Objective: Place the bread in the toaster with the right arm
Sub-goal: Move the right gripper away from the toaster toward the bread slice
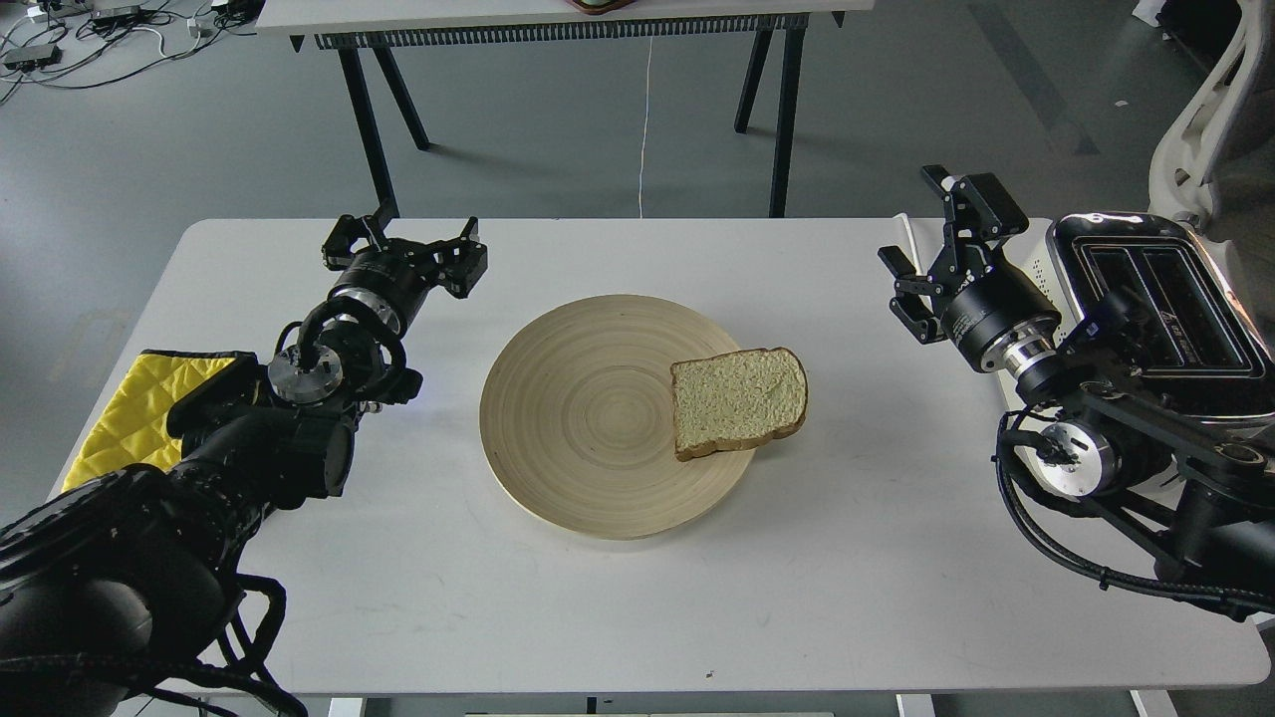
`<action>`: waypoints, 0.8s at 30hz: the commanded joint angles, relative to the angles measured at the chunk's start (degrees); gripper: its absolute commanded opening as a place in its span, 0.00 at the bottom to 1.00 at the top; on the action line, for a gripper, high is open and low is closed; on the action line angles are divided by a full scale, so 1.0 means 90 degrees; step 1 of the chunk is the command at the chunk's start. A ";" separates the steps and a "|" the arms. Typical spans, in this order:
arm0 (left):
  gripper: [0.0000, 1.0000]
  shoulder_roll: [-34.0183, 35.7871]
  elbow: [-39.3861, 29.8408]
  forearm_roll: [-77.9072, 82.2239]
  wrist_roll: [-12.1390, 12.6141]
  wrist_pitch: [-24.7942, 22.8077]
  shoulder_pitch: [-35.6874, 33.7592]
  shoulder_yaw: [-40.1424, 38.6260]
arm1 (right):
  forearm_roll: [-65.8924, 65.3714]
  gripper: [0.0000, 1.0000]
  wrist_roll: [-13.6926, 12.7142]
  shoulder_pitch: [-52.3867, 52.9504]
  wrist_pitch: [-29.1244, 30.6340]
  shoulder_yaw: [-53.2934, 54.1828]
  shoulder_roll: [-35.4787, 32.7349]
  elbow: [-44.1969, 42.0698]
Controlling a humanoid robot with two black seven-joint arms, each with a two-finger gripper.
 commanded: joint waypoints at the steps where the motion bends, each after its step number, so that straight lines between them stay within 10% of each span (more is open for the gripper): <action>1: 1.00 -0.0002 0.0000 0.0000 -0.0024 0.0000 -0.0009 0.0000 | 0.0001 0.99 0.0000 -0.0019 -0.0105 -0.0009 0.0043 0.0000; 24: 1.00 -0.0002 0.0000 0.0000 0.0064 0.0000 -0.0029 0.0000 | -0.0155 0.99 0.0000 0.0010 -0.0301 -0.0966 0.0561 -0.0088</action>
